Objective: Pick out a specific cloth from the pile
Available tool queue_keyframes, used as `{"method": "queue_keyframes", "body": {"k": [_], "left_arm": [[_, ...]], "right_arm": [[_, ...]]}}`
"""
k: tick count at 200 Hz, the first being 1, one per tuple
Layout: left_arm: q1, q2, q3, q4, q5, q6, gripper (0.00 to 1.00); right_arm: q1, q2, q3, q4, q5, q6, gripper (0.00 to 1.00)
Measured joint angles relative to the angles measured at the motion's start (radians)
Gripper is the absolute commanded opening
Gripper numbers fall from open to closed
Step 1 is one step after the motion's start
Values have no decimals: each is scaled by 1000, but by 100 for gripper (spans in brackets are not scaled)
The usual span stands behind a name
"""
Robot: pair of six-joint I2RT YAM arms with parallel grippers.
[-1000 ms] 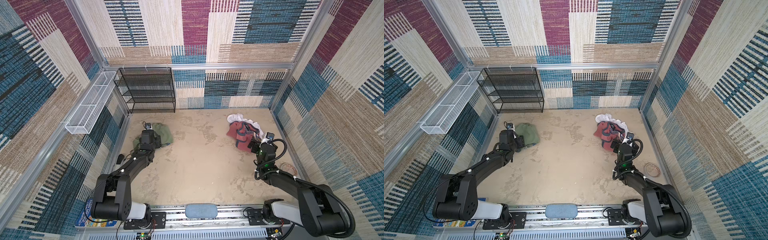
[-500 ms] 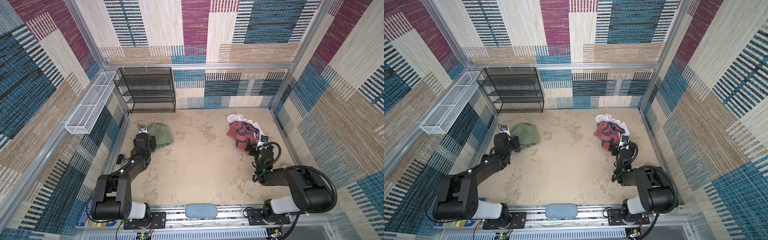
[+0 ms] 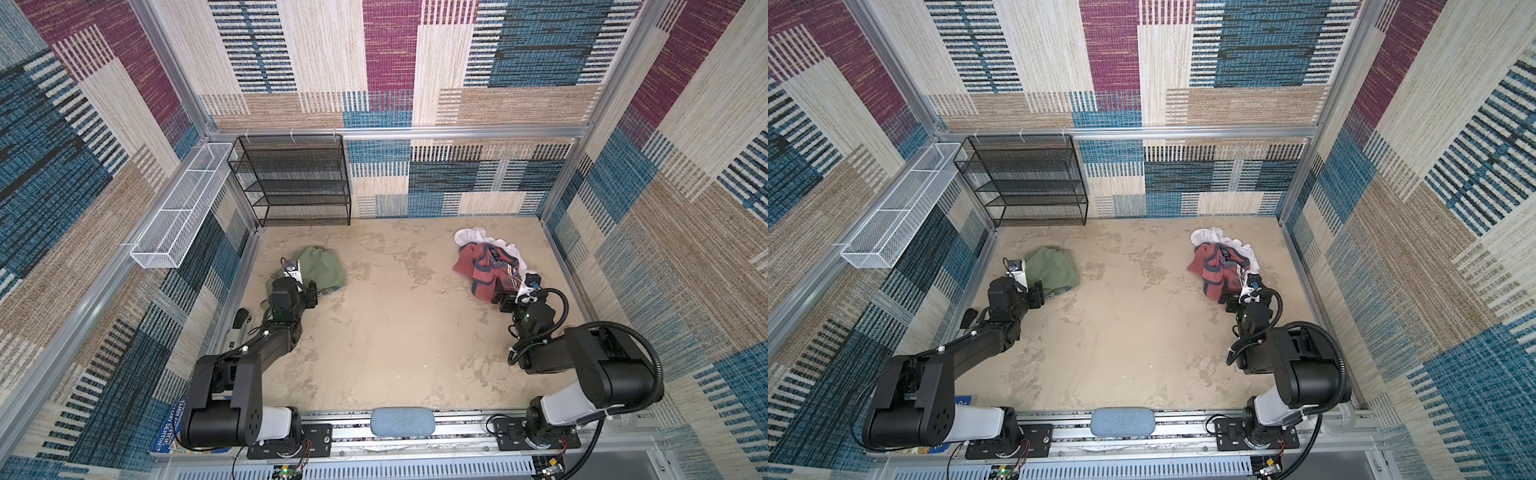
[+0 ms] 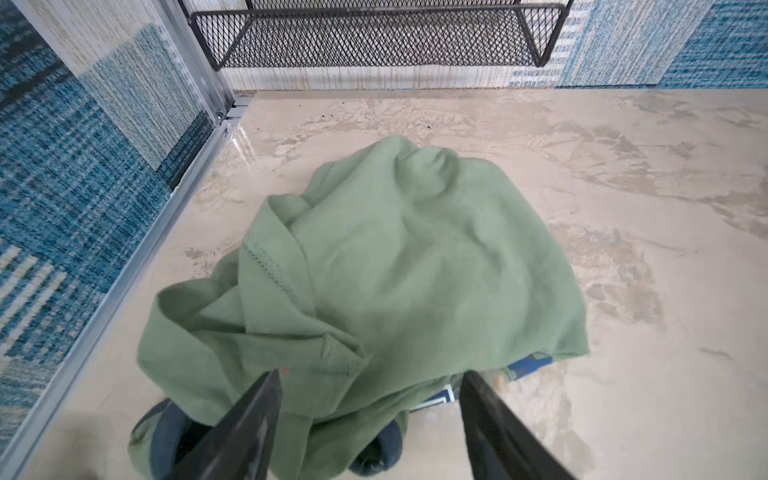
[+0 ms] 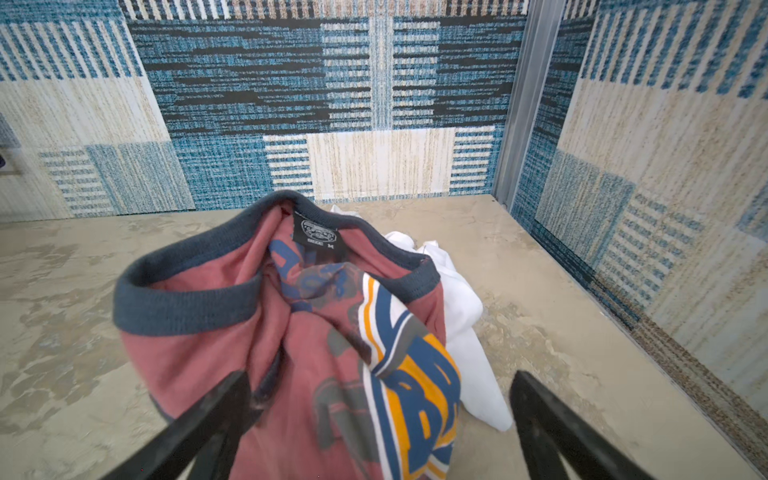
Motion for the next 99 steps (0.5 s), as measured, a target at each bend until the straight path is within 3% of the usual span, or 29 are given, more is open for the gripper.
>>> {"method": "queue_keyframes", "body": {"k": [41, 99], "left_arm": [[2, 112, -92, 194, 23, 0, 72], [6, 137, -72, 256, 53, 1, 73]], "right_arm": [[-2, 0, -1, 16, -21, 0, 100], [-2, 0, -1, 17, -23, 0, 100]]}}
